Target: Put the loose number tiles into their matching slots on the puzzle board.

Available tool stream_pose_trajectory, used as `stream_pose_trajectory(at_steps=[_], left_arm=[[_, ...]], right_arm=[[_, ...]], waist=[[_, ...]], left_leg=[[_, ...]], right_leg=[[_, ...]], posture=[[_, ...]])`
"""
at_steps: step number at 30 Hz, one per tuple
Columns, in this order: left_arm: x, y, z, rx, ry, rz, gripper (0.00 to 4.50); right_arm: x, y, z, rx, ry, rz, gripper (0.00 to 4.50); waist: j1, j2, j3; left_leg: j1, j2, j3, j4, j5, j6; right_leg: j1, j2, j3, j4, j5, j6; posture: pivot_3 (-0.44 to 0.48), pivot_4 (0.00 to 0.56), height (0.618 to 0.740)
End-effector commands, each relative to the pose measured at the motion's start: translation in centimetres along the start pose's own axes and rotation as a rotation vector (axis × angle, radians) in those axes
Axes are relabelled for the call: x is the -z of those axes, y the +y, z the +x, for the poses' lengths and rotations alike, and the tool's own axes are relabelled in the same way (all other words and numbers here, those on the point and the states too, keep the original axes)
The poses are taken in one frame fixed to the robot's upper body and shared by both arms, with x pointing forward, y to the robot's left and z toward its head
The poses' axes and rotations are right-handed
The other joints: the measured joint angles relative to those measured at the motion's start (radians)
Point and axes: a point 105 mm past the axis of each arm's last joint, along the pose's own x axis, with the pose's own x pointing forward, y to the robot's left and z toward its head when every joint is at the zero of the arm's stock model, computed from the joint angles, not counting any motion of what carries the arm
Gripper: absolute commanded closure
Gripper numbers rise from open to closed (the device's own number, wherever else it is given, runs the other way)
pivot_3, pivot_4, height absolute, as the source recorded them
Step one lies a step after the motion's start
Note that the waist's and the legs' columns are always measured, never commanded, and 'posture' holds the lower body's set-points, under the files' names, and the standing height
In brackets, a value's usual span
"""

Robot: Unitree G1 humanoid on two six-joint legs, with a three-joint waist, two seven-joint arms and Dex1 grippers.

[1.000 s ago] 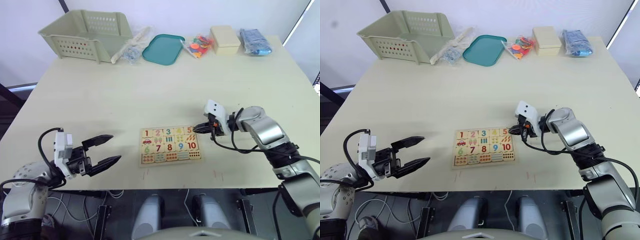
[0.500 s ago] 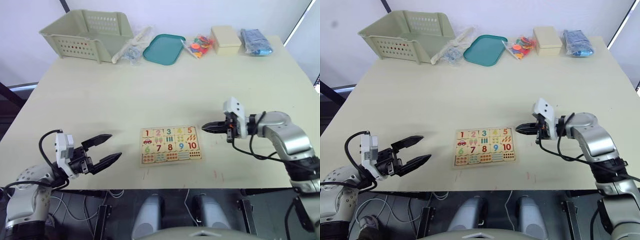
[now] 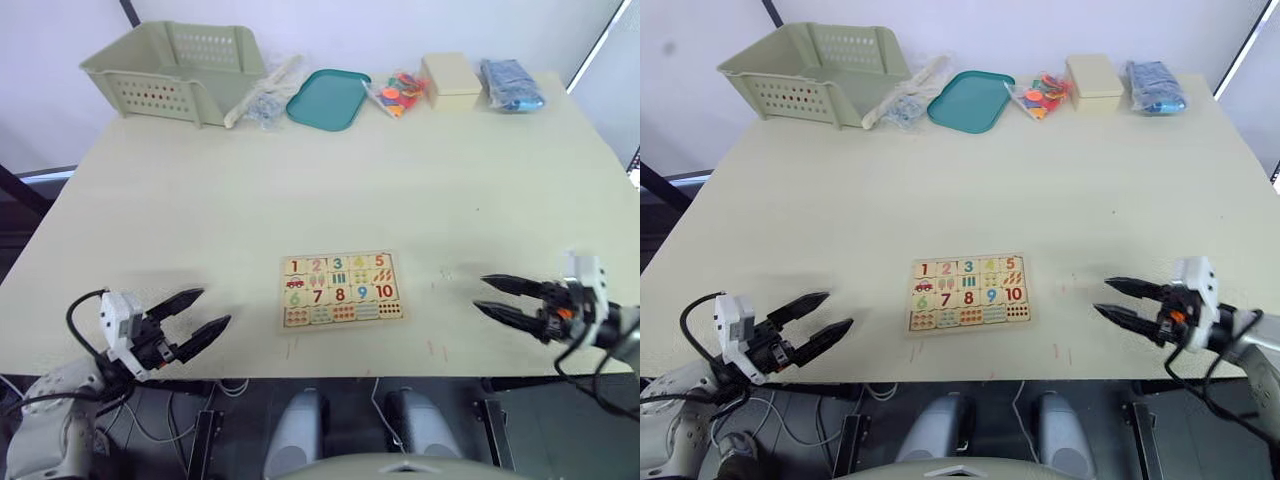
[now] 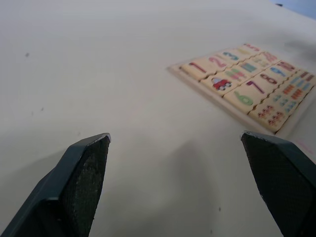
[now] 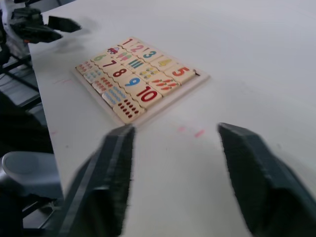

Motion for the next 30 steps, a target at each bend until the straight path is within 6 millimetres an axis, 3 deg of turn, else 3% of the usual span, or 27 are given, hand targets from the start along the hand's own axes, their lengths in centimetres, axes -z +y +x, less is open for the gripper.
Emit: stream_pose_trajectory(at_steps=[1, 9, 30], left_arm=[[-1.0, 0.3, -0.9, -0.054, -0.005, 0.039, 0.0], [-1.0, 0.2, -1.8, -0.102, 0.023, 0.016, 0.0], [-1.7, -0.7, -0.9, -0.104, 0.025, -0.009, 0.0]], right_arm=[[-1.1, 0.5, -1.2, 0.033, -0.032, -0.066, 0.05], [-0.8, 0.5, -2.4, 0.11, -0.051, -0.058, 0.05], [-0.6, 0.5, -2.3, 0.116, -0.044, -0.054, 0.05]], waist=[[0.001, 0.0, 0.0], [0.003, 0.0, 0.0], [0.003, 0.0, 0.0]], left_leg=[[0.0, 0.0, 0.0, 0.0, 0.0, 0.0], [0.0, 0.0, 0.0, 0.0, 0.0, 0.0], [0.0, 0.0, 0.0, 0.0, 0.0, 0.0]], right_leg=[[0.0, 0.0, 0.0, 0.0, 0.0, 0.0], [0.0, 0.0, 0.0, 0.0, 0.0, 0.0], [0.0, 0.0, 0.0, 0.0, 0.0, 0.0]], posture=[[0.0, 0.15, 0.74], [0.0, 0.15, 0.74], [0.0, 0.15, 0.74]])
